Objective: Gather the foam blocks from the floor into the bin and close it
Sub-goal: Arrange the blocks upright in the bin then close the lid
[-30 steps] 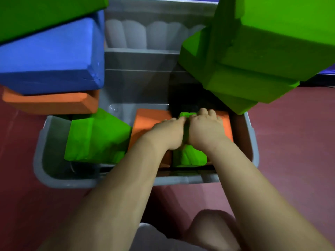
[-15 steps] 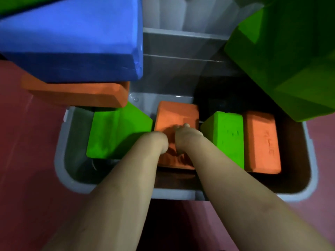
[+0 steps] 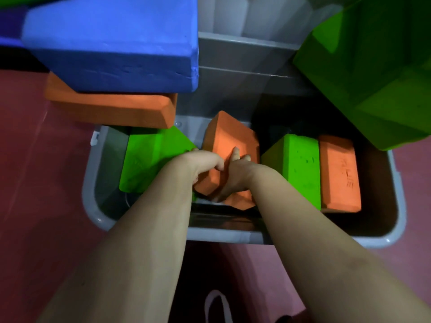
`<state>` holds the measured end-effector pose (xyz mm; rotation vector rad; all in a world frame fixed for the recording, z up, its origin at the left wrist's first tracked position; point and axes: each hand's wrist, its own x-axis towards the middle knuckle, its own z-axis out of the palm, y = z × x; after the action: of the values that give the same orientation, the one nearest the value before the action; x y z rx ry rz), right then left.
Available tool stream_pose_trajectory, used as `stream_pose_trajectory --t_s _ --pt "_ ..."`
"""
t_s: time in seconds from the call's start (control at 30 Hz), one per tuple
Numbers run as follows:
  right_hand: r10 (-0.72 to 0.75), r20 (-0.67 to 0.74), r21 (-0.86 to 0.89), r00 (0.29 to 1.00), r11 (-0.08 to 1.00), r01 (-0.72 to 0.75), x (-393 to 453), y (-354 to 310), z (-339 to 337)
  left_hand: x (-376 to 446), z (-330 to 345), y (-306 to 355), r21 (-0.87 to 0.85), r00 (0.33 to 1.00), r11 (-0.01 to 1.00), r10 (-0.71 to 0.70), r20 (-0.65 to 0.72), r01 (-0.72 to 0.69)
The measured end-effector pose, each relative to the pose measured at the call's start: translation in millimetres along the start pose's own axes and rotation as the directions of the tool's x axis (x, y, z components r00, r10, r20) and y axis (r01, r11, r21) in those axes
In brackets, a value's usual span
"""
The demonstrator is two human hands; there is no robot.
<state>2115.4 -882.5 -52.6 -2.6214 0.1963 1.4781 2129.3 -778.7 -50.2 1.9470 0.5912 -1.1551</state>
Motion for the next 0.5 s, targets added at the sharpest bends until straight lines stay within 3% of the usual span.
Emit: stream_pose_trajectory --t_s 0.17,0.27,0.37,0.43,0.5 --pt "-0.064 -0.061 0.230 0.996 0.970 0.076 -8.0 14.6 -12.4 -6.7 -5.5 10.6 -0.158 0.991 0.979 0.119 -0.054 -0.126" --pt "-0.115 -0.149 0.448 0.982 0.877 0.171 -17.6 21.5 -23.8 -19.6 -4.9 29.5 -0.158 0.988 0.976 0.139 -0.072 -0.149" --pt "-0.146 -0.249 0.577 0.957 0.772 0.268 -32.0 23.2 -36.8 -27.9 -5.1 43.6 -0.028 0.938 0.973 0.214 -0.271 -0.230" --pt "-0.121 -0.288 0.647 0.950 0.707 0.286 -39.9 24.1 -43.2 -31.4 -6.2 45.3 -0.054 0.889 0.961 0.229 -0.396 -0.271" --pt "-0.073 -0.349 0.625 0.934 0.725 0.290 -41.1 24.9 -47.1 -32.9 -4.4 44.6 -0.084 0.887 0.958 0.217 -0.407 -0.273"
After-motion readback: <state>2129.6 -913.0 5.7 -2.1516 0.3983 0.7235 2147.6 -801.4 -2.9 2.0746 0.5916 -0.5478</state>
